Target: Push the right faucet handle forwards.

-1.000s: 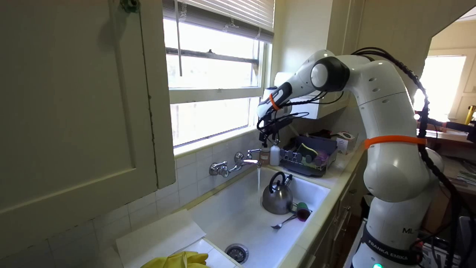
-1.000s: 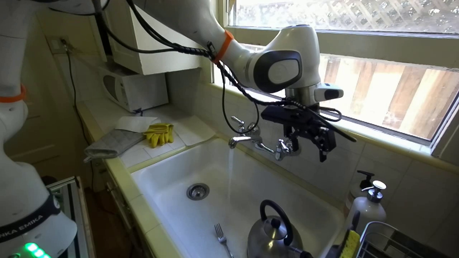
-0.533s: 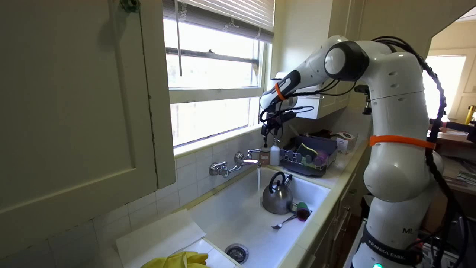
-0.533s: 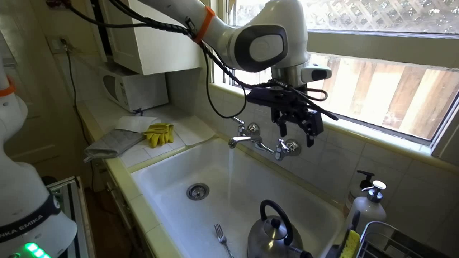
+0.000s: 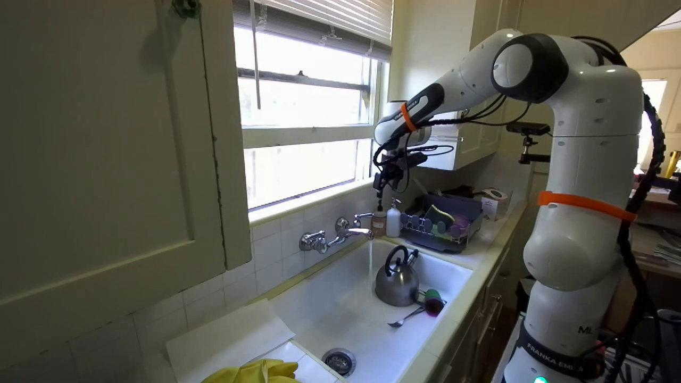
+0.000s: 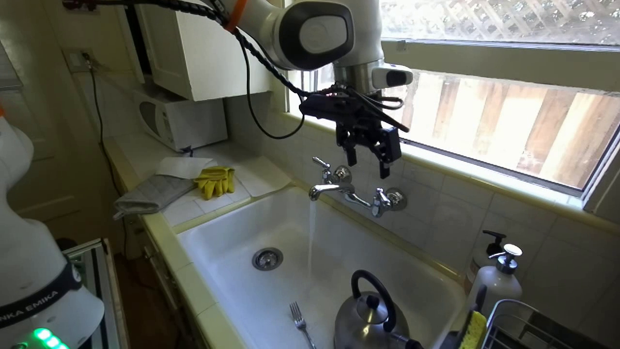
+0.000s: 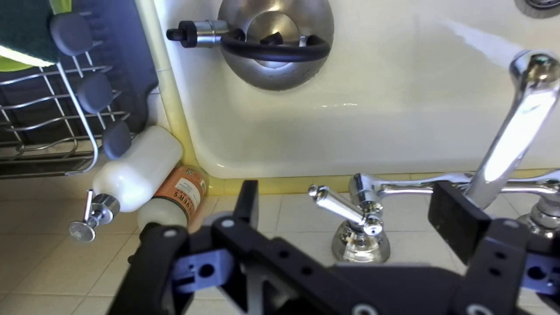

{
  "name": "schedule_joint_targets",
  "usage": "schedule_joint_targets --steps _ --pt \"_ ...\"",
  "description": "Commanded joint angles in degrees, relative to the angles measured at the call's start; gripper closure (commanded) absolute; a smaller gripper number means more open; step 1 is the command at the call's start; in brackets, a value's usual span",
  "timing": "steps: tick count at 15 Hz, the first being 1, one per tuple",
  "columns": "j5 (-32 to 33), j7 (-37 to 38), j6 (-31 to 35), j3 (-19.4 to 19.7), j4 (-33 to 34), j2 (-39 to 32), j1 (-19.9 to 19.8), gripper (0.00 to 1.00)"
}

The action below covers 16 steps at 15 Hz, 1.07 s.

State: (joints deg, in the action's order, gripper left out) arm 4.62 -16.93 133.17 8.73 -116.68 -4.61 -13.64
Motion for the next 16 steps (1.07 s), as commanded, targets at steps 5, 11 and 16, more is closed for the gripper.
schedule_joint_targets --steps 5,11,16 --pt "-0.9 1.7 -5.5 -0.5 -6.9 8.4 3.7 0.00" --pt "-2.6 1.9 -8.0 -0.9 -8.4 11.3 5.5 0.00" --pt "-3.5 3.1 -6.7 -1.1 -10.1 12.4 6.3 0.00"
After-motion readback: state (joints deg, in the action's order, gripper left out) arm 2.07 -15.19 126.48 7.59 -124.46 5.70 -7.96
